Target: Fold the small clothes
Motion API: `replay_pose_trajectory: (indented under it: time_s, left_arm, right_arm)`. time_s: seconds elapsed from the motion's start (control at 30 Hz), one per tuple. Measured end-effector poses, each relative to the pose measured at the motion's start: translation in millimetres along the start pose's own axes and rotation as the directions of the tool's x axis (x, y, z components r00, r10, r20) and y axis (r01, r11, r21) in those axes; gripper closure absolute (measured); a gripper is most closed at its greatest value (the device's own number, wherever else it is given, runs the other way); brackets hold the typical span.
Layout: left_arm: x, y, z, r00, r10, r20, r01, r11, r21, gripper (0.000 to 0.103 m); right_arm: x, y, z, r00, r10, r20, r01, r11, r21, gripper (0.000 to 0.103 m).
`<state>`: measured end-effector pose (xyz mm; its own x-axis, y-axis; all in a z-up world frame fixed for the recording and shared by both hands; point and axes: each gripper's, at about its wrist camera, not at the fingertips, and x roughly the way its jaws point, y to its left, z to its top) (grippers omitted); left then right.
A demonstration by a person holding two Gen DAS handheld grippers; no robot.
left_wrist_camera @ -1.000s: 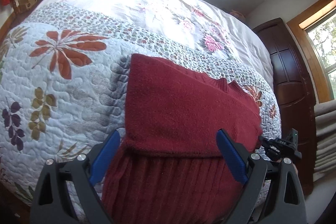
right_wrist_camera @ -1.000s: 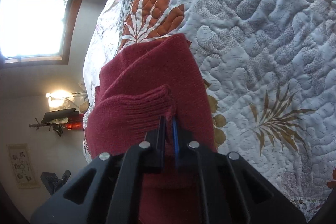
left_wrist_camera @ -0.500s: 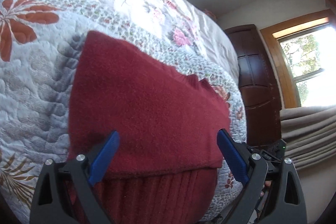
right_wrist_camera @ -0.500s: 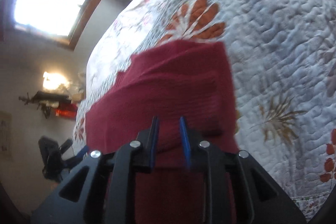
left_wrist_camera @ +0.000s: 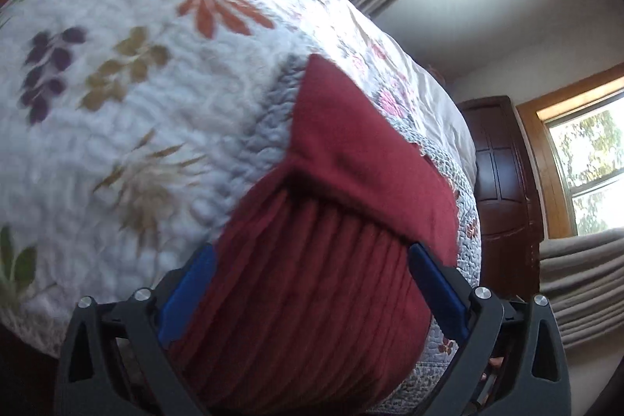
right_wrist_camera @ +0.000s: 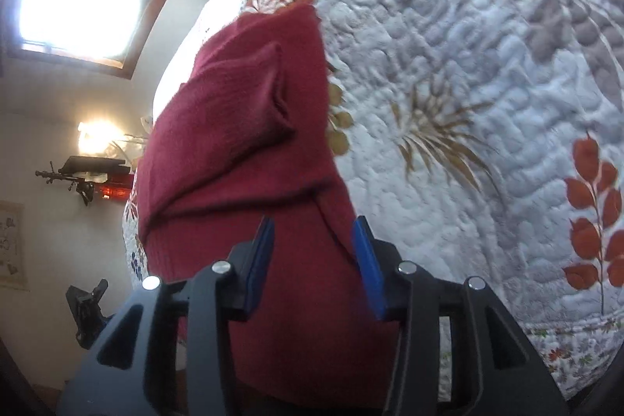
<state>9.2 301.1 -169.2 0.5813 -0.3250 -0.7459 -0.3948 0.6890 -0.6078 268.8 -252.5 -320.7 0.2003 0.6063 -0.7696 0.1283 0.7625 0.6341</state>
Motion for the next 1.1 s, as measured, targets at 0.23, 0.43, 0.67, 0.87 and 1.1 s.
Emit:
replay_pose_trajectory:
  time_s: [0.23, 0.43, 0.67, 0.87, 1.1]
  left_arm:
    - [-6.1, 59.6, -89.9, 0.971, 0.142, -0.194, -0.129, 0.988, 0.081, 0.004]
    - [47.1, 93.4, -109.7, 0.928, 0.16, -0.336, -0.102, 0.978, 0.183, 0.004]
    - [70.7, 105.9, -116.3, 0.917, 0.107, -0.385, -0.022, 0.975, 0.22, 0.014]
    - [78.6, 104.4, -128.0, 0.901, 0.136, -0.412, -0.028, 0.966, 0.257, 0.056]
    - [77.0, 92.7, -136.8, 0.903, 0.103, -0.417, -0.01, 0.975, 0.22, 0.079]
  right_arm:
    - [-7.4, -58.3, -89.2, 0.99, -0.065, -0.127, 0.061, 0.998, -0.035, 0.034]
    - [12.5, -93.4, -165.6, 0.987, -0.048, -0.156, 0.056, 0.998, 0.043, 0.026]
    - [30.4, -86.3, -201.9, 0.989, 0.004, -0.151, 0.007, 0.997, 0.071, 0.026]
    - [28.2, -82.5, -203.5, 0.991, 0.017, -0.129, -0.01, 0.998, 0.054, 0.026]
    - [53.2, -89.0, -200.9, 0.986, 0.024, -0.165, -0.023, 1.0, 0.008, 0.027]
